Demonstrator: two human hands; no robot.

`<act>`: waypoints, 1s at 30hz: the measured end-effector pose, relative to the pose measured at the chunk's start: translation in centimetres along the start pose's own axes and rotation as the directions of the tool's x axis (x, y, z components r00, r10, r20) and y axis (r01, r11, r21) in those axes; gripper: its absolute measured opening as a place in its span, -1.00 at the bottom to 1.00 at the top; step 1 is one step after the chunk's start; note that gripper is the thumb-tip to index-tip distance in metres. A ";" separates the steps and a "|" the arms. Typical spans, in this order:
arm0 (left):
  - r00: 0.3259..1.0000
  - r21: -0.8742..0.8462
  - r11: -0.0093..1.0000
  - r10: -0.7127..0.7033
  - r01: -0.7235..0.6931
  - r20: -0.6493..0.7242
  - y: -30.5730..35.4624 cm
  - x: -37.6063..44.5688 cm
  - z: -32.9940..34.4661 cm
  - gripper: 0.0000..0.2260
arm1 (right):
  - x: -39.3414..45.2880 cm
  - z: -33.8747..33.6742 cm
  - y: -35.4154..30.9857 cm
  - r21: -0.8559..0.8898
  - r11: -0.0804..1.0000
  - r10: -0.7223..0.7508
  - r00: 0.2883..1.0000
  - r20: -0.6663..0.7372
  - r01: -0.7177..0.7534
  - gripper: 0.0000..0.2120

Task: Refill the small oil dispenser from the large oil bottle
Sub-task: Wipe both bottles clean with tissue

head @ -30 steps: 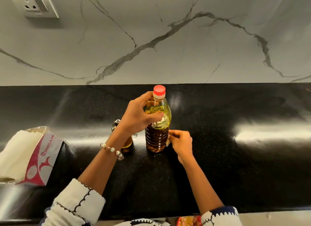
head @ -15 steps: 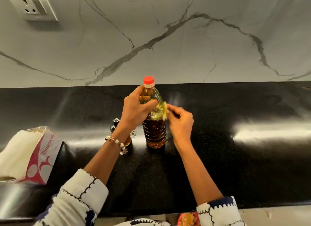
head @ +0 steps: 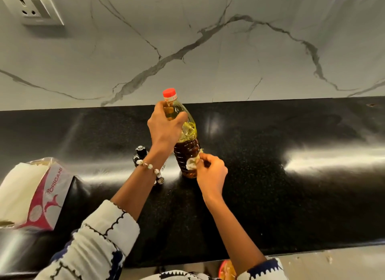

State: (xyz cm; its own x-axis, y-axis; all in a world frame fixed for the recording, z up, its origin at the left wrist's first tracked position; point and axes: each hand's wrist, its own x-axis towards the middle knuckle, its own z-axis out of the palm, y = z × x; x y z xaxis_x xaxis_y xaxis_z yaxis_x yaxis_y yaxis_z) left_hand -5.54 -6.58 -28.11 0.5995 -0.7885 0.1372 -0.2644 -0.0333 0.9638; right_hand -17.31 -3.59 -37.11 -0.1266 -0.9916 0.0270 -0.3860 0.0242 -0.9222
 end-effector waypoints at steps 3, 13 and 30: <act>0.999 0.055 0.998 -0.029 0.028 0.021 0.2 0.3 -0.2 -0.69 | 0.6 0.1 -1.9 0.046 0.976 -0.209 0.976 -0.069 0.212 -0.83; 0.874 0.009 1.000 -0.011 0.007 0.485 0.8 0.0 -2.9 -0.53 | 3.9 -0.6 1.2 0.063 0.984 0.154 0.970 0.189 -0.168 -0.79; 0.864 0.207 0.928 0.184 -0.310 0.469 0.6 -1.3 -4.9 -0.50 | 1.7 -0.7 -1.1 0.332 0.941 0.033 0.997 0.074 -0.056 -0.81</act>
State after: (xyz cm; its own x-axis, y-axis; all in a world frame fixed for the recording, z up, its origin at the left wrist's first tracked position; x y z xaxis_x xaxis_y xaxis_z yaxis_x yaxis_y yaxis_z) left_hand -2.80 -2.58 -26.57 0.1149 -0.9753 0.1888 -0.5875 0.0865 0.8046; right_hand -17.75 -5.17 -35.82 -0.0714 -0.9969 -0.0323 -0.0526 0.0361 -0.9980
